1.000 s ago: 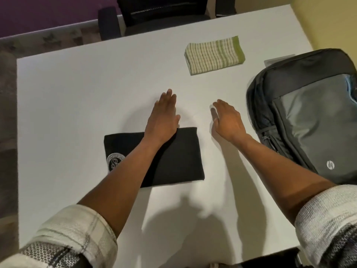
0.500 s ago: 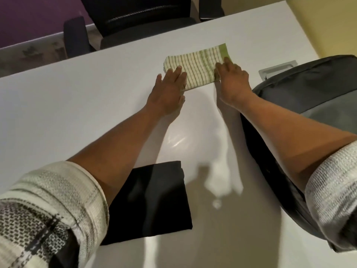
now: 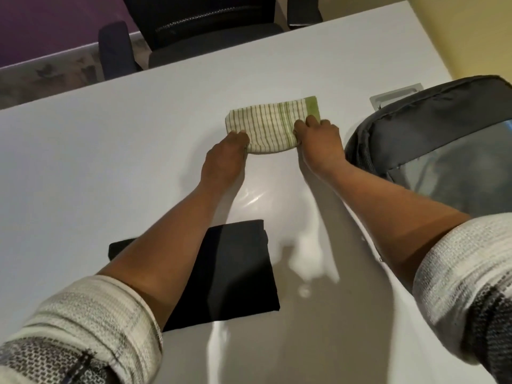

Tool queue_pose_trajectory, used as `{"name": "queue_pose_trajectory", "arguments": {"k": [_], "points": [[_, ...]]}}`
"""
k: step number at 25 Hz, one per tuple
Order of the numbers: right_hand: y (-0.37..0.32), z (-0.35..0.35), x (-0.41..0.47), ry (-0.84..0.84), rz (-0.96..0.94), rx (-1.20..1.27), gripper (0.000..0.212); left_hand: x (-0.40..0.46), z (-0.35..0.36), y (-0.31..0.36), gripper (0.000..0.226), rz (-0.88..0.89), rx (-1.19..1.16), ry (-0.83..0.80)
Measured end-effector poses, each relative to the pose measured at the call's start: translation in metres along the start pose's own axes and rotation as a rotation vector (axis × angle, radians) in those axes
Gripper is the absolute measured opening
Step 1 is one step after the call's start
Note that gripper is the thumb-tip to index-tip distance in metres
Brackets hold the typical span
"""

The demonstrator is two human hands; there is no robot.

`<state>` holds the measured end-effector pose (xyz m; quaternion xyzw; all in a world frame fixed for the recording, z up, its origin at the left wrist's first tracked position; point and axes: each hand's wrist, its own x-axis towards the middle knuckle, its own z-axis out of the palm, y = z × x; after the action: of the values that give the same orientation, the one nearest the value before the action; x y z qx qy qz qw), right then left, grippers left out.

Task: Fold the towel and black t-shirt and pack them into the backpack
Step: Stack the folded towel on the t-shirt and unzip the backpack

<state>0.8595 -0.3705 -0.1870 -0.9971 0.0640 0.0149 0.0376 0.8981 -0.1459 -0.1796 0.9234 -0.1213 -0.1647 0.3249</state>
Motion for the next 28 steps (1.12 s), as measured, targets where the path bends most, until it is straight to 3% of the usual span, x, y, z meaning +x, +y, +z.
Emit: {"name": "queue_pose_trajectory", "arguments": {"k": [2,5,10,13,16,19,23,28], "points": [[-0.016,0.0,-0.026,-0.042,-0.007,0.013,0.019,-0.026,-0.008,-0.006,0.047,-0.132,-0.133,-0.037],[-0.041,-0.008,-0.055,-0.136,-0.016,0.022,0.021,-0.062,-0.029,-0.017,0.046,-0.189,-0.096,-0.083],[-0.084,-0.03,-0.093,-0.172,-0.026,0.107,0.022,-0.109,-0.067,-0.049,0.022,0.008,0.28,-0.099],[-0.117,-0.049,-0.122,-0.089,-0.031,0.166,0.023,-0.141,-0.094,-0.062,0.016,0.139,0.456,0.049],[-0.148,-0.059,-0.153,-0.049,-0.047,0.204,0.03,-0.176,-0.115,-0.078,0.017,0.132,0.331,0.185],[-0.169,-0.055,-0.19,0.008,-0.061,0.264,0.028,-0.219,-0.119,-0.101,0.017,0.254,0.222,0.28],[-0.189,-0.043,-0.236,0.035,-0.066,0.274,0.02,-0.267,-0.108,-0.129,0.016,0.314,0.245,0.317],[-0.198,-0.034,-0.273,0.032,-0.065,0.313,0.025,-0.313,-0.09,-0.151,0.014,0.382,0.201,0.336]]}}
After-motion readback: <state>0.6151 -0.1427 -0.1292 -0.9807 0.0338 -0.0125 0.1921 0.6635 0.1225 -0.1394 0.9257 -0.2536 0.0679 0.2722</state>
